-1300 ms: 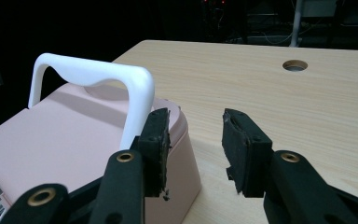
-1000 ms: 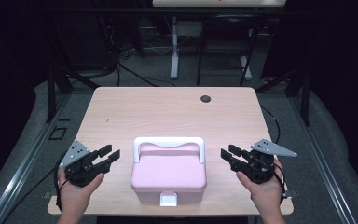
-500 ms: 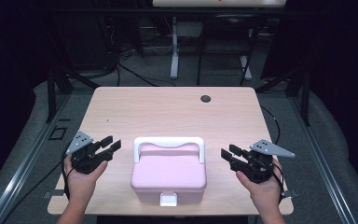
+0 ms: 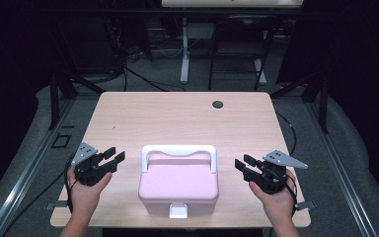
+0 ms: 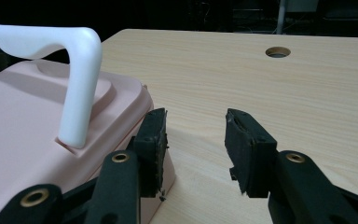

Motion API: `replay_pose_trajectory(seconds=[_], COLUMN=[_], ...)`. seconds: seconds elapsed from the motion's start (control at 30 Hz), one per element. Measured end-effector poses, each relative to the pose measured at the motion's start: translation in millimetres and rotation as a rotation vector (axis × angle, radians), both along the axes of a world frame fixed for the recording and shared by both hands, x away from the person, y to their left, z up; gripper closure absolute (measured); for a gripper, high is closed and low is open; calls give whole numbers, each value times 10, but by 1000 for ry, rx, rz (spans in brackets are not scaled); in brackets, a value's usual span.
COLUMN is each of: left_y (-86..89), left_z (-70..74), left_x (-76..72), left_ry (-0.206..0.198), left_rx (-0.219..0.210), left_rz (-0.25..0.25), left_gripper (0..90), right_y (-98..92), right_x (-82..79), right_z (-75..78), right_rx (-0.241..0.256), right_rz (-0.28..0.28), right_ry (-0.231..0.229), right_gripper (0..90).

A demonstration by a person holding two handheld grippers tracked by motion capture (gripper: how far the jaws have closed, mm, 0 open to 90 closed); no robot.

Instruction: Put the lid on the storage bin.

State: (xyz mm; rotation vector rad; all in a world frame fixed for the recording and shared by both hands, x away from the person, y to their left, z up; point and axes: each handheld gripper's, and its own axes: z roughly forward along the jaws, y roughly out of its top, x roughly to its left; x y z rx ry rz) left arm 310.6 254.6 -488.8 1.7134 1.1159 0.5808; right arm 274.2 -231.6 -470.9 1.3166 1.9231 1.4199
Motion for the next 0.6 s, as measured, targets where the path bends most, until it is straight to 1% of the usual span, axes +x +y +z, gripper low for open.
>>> replay_pose_trajectory(seconds=[0.07,0.13,0.3,0.33,0.4,0.43,0.53,0.6], left_y=[7,17,13,17,15,17,9,11], left_z=[-25,-47,-120,-131,-165,-178,-222,-241], left_x=[0,3,6,5,9,8,20,26], left_ry=[0,10,7,15,13,18,15,25], left_rx=[-2,1,7,12,15,20,19,26], left_rz=[3,4,7,6,8,8,14,12], left_gripper=[554,550,544,544,544,544,544,544], right_y=[0,4,-3,-9,-26,-35,-69,-81], right_x=[10,23,55,61,77,80,98,108], right_z=[-29,-64,-148,-162,-197,-206,-250,-277], right_rx=[-7,-15,-27,-26,-24,-25,-17,-13], right_rz=[2,3,-6,-8,-18,-23,-41,-45], right_ry=[2,3,14,13,15,17,16,23], right_gripper=[577,576,573,572,572,572,571,564])
